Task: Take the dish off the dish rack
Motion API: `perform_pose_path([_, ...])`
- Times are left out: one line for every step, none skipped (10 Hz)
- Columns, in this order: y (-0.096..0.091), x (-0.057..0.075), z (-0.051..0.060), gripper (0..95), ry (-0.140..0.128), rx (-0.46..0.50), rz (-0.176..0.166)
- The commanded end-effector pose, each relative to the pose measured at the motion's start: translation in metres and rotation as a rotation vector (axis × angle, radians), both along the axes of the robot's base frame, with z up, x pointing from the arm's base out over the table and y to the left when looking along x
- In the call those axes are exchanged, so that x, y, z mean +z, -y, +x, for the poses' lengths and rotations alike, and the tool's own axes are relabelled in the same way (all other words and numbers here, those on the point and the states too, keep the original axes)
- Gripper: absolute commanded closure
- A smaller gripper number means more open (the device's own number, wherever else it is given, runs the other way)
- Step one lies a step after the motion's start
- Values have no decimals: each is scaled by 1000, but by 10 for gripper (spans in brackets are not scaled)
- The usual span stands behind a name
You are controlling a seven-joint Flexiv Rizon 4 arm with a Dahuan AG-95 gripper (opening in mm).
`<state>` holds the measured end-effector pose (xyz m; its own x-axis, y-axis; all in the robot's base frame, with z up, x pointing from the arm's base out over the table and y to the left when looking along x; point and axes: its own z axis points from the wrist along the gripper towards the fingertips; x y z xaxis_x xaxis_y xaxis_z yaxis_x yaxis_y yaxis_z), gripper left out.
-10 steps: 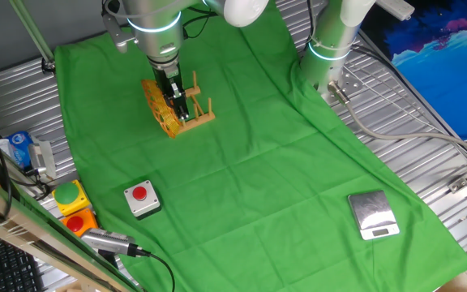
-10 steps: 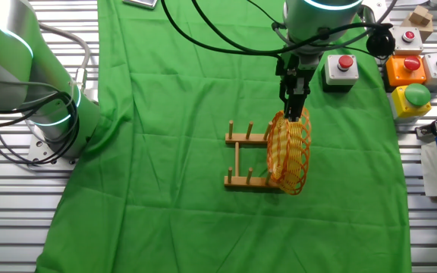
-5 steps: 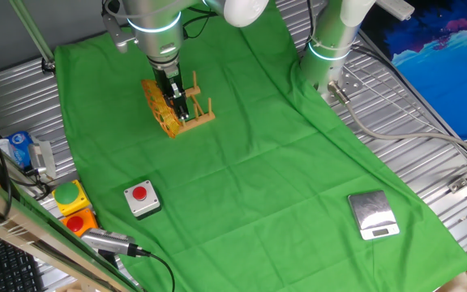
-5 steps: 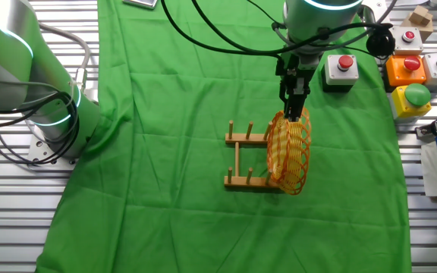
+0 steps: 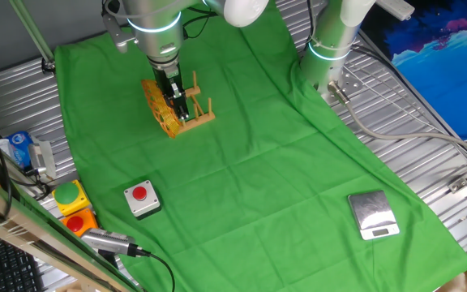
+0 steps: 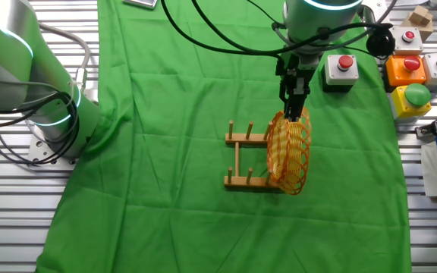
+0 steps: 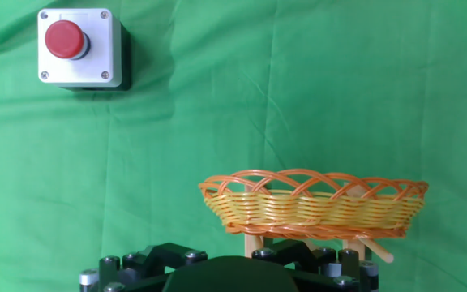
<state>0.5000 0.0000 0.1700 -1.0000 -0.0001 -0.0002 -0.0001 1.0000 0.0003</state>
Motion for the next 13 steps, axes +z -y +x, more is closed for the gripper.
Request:
perform_pose_path([0, 0, 0, 0, 0, 0, 0])
perform_pose_path([0, 0, 0, 950, 19, 186, 31])
perform_pose_path([0, 0, 0, 950, 18, 187, 20])
perform_pose_path([0, 0, 0, 950, 17, 186, 21])
perform_pose_path([0, 0, 0, 950, 17, 186, 20])
perform_pose_path([0, 0, 0, 950, 17, 186, 20])
perform_pose_path([0, 0, 0, 950, 17, 186, 20])
perform_pose_path([0, 0, 0, 950, 17, 186, 20])
perform_pose_path([0, 0, 0, 950, 16, 186, 20])
perform_pose_path([0, 0, 0, 950, 17, 186, 20])
perform_pose_path([0, 0, 0, 950, 16, 186, 20])
perform_pose_path([0, 0, 0, 950, 16, 186, 20])
perform_pose_path([0, 0, 0, 950, 16, 186, 20])
